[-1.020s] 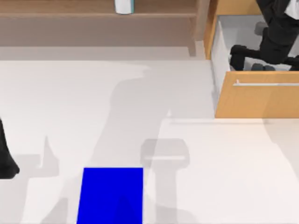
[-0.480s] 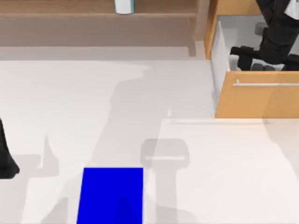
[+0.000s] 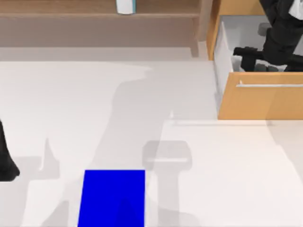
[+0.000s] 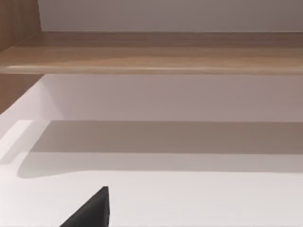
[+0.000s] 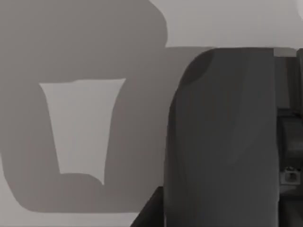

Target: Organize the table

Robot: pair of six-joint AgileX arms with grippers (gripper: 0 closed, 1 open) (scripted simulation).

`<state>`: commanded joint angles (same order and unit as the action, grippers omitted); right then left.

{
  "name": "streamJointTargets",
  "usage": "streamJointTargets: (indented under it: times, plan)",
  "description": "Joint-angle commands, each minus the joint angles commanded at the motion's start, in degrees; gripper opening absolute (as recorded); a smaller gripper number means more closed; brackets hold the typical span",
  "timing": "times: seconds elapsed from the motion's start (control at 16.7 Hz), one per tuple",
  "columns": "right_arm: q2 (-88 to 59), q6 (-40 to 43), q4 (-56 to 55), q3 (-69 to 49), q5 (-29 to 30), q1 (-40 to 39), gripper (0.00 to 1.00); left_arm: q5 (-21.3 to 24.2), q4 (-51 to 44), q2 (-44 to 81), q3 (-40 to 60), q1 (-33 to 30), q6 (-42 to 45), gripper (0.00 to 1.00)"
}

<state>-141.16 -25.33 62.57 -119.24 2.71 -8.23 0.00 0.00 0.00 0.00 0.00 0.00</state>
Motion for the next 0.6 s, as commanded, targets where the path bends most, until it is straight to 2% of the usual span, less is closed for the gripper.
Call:
streamJointTargets:
  times: [0.6]
  plan:
    - [1.5,-1.1,1.3,0.0,0.7,-0.1,0.00,0.0,0.0,0.0,0.0,0.0,0.0,1.00]
